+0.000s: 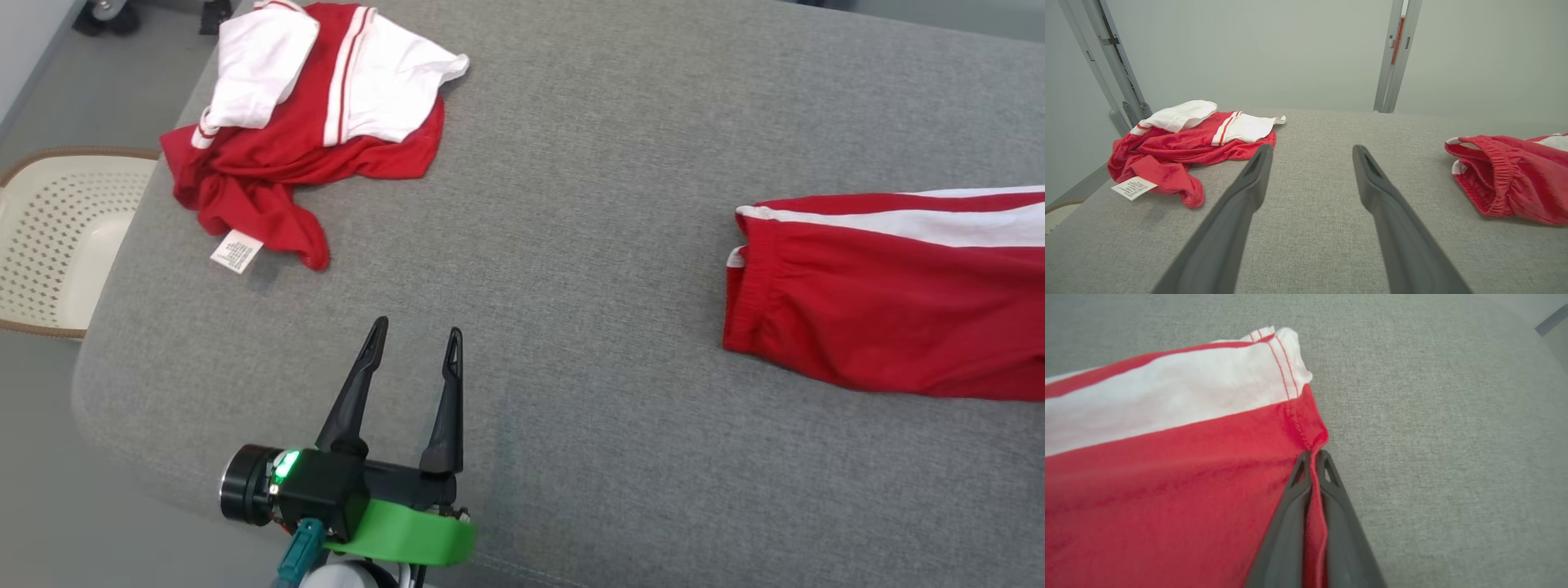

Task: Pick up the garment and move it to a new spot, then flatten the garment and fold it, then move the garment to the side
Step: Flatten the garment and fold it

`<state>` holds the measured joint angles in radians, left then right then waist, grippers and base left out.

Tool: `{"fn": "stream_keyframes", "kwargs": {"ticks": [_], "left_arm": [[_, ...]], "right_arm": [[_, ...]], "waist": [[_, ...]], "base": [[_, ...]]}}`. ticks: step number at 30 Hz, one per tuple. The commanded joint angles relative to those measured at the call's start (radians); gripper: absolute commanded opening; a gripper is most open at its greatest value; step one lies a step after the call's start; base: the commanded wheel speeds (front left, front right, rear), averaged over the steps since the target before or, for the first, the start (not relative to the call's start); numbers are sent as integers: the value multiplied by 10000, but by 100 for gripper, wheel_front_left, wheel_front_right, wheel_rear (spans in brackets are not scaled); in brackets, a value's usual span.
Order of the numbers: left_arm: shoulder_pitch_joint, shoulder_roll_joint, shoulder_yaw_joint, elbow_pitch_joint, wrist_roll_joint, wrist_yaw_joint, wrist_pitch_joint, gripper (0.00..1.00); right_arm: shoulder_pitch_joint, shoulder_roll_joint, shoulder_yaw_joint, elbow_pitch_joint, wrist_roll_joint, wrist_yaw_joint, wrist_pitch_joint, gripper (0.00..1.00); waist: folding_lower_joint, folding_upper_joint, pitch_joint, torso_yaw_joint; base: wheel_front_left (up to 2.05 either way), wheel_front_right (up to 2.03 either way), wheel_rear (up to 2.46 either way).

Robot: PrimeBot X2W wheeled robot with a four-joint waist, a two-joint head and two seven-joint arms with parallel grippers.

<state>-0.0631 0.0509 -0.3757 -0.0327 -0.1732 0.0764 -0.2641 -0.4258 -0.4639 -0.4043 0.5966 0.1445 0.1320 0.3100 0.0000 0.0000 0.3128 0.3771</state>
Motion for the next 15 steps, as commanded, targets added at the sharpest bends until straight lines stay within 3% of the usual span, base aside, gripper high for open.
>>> {"fn": "stream_keyframes", "kwargs": {"ticks": [1,7,15], "left_arm": [[-47,3,50,17,65,-69,-3,100],[-67,4,150,114,212,-282,-3,100],[-18,5,243,265,118,-501,-3,100]], "right_arm": [[200,-201,-102,-110,-125,-24,-100,0],[545,-410,-330,-855,-383,-21,-376,0],[296,266,717,-2352,-515,-20,-1091,0]], "waist": [[0,0,18,-489],[0,0,-15,-1050],[0,0,-363,-1604]], "base": [[0,0,0],[0,0,0],[0,0,0]]}}
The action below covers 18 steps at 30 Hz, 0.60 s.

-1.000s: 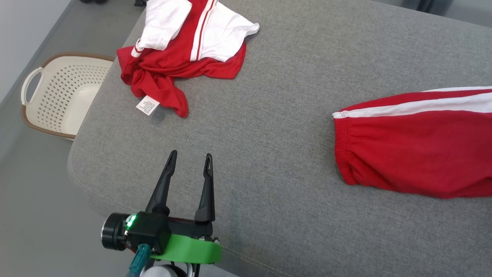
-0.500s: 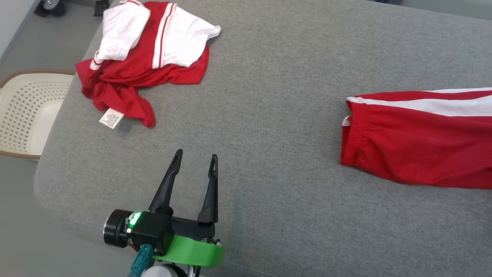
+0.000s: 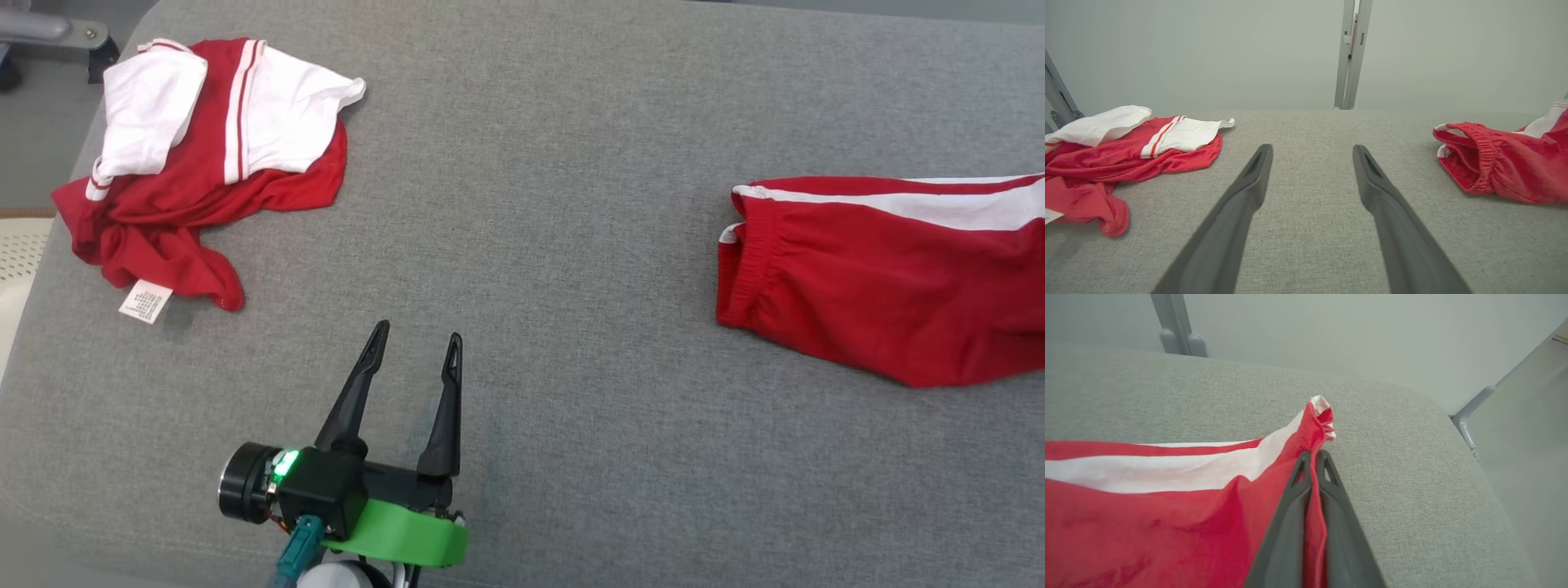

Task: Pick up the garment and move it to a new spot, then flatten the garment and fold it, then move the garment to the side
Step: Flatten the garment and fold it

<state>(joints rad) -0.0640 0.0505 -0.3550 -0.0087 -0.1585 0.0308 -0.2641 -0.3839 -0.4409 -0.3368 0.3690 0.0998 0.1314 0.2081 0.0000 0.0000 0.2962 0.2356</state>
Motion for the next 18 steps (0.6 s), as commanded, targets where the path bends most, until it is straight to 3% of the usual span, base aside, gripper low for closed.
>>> {"fn": "stream_keyframes", "kwargs": {"ticks": [1,10,18], "left_arm": [[14,9,38,49,-22,-55,-3,100],[159,12,-82,204,112,140,-3,100],[298,13,-253,86,435,126,-3,100]], "right_arm": [[-177,172,242,-291,-65,-14,-159,0],[-85,1430,1747,-1605,68,-14,-427,0],[426,2908,2662,-1774,-247,-14,-769,0]], "waist": [[0,0,-270,-236],[0,0,-887,-122],[0,0,-1171,288]], "base": [[0,0,0],[0,0,0],[0,0,0]]}}
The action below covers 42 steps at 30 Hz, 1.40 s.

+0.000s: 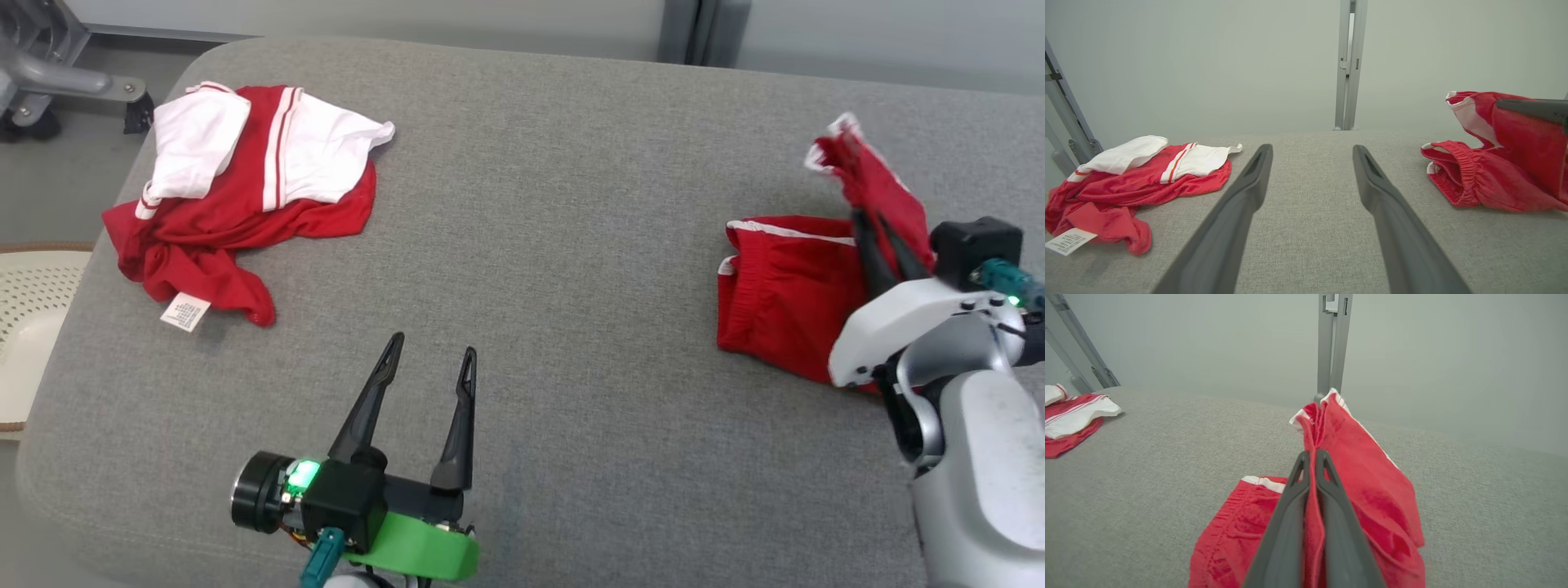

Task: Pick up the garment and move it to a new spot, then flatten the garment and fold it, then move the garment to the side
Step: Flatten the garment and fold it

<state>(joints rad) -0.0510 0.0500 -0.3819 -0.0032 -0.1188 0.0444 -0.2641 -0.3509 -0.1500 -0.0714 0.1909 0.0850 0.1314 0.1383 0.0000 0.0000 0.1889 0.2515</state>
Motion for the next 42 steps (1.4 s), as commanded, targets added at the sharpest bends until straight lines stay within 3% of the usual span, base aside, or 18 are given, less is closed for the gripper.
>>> {"fn": "stream_keyframes", "kwargs": {"ticks": [1,8,16,17,21,27,32,38,39,40,41,42], "left_arm": [[164,19,-4,44,65,-16,-3,100],[151,21,-164,80,8,-103,-3,100],[142,21,-225,182,-123,-173,-3,100],[153,21,-222,195,-126,-150,-3,100],[245,20,-159,250,-80,-134,-3,100],[491,20,53,284,93,-24,-3,100],[693,22,186,201,284,0,-3,100],[937,23,383,89,433,19,-3,100],[989,23,424,63,458,23,-3,100],[1032,23,449,44,458,33,-3,100],[1083,22,462,36,452,28,-3,100],[1126,22,465,37,466,19,-3,100]], "right_arm": [[140,171,85,87,-111,-14,-122,0],[122,800,523,1311,-311,-14,-481,0],[-283,962,990,3022,-26,-14,-1001,0],[-323,973,1066,3126,71,-12,-1076,100],[-401,990,1602,3133,966,-12,-1480,100],[260,979,2520,2158,2063,-12,-2042,100],[1056,971,2770,1370,2102,-12,-2518,100],[2159,854,2294,323,1928,-12,-2907,100],[2311,798,2140,182,1892,-12,-2926,93],[2414,746,2033,100,1850,-11,-2934,25],[2490,672,1913,28,1780,-11,-2920,0],[2520,622,1794,12,1777,-11,-2895,0]], "waist": [[0,0,-120,176],[0,0,-119,531],[0,0,-82,746],[0,0,-100,744],[0,0,-217,666],[0,0,-587,249],[0,0,-888,-51],[0,0,-1162,-226],[0,0,-1206,-274],[0,0,-1241,-305],[0,0,-1266,-329],[0,0,-1282,-349]], "base": [[0,0,0],[0,0,0],[0,0,0],[0,0,0],[0,0,0],[0,0,0],[0,0,0],[0,0,0],[0,0,0],[0,0,0],[0,0,0],[0,0,0]]}}
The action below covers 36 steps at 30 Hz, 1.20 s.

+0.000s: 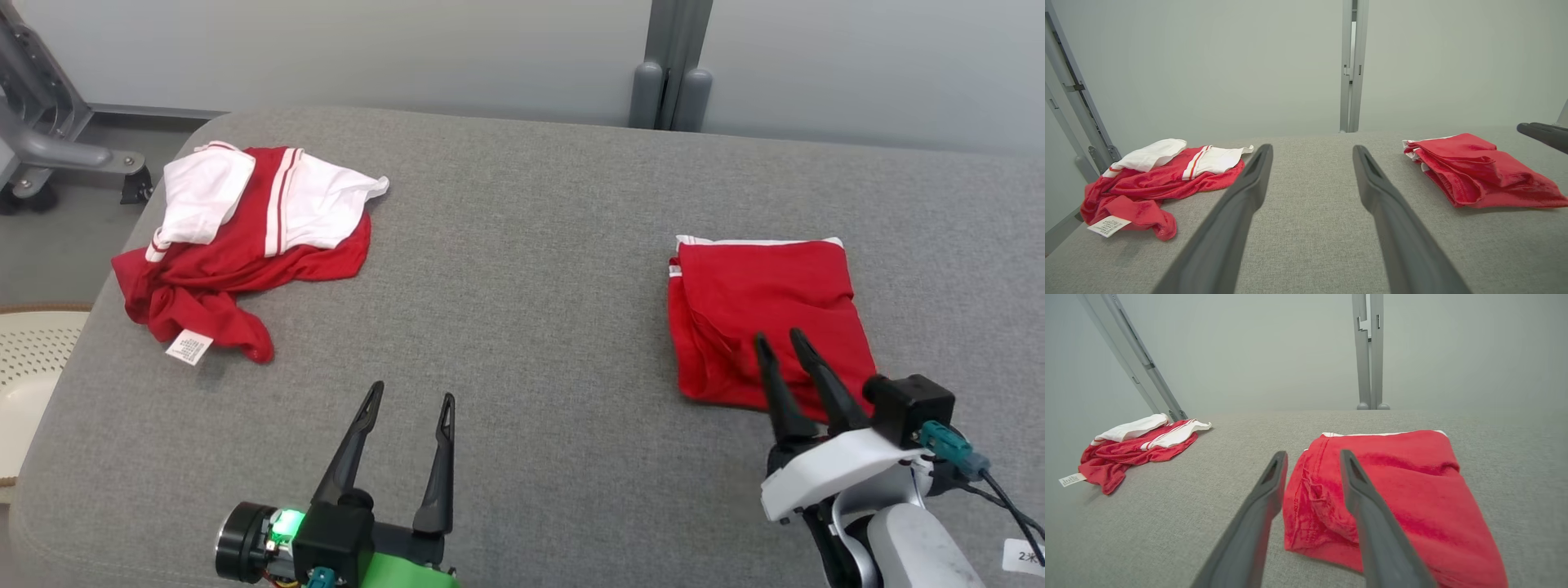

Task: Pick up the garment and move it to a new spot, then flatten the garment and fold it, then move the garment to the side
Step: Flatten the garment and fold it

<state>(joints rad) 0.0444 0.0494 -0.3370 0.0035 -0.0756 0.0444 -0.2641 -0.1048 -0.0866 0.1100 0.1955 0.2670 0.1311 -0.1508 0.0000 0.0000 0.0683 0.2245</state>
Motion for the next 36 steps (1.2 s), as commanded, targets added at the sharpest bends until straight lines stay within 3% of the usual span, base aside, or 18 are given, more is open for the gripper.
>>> {"fn": "stream_keyframes", "kwargs": {"ticks": [1,8,14,24,31,32,33,34,36], "left_arm": [[194,29,12,-25,48,2,-3,100],[-144,29,-166,-77,-33,-58,-3,100],[-443,29,-412,18,-198,-110,-3,100],[-646,28,-433,138,-214,-64,-3,100],[-405,29,-345,203,-112,-13,-3,100],[-324,28,-311,206,-92,11,-3,100],[-275,29,-282,218,-87,33,-3,100],[-213,29,-214,225,-91,67,-3,100],[-63,29,-85,235,-142,143,-3,100]], "right_arm": [[45,-110,-159,-4,-75,-7,19,0],[-1134,-591,-477,1386,-209,-4,129,0],[-2477,-845,301,3515,-532,-4,-173,0],[-3465,-148,1456,6346,-193,-6,-918,0],[-3151,222,2366,6383,804,-6,-1143,0],[-3053,241,2508,6125,923,-6,-1149,15],[-2980,241,2547,5866,999,-6,-1144,70],[-2815,234,2526,5431,1054,-6,-1146,100],[-2349,196,2222,4662,1130,-6,-1147,100]], "waist": [[0,0,-79,-92],[0,0,191,42],[0,0,554,432],[0,0,687,715],[0,0,342,461],[0,0,263,388],[0,0,201,332],[0,0,93,252],[0,0,-122,105]], "base": [[0,0,0],[0,0,0],[0,0,0],[0,0,0],[0,0,0],[0,0,0],[0,0,0],[0,0,0],[0,0,0]]}}
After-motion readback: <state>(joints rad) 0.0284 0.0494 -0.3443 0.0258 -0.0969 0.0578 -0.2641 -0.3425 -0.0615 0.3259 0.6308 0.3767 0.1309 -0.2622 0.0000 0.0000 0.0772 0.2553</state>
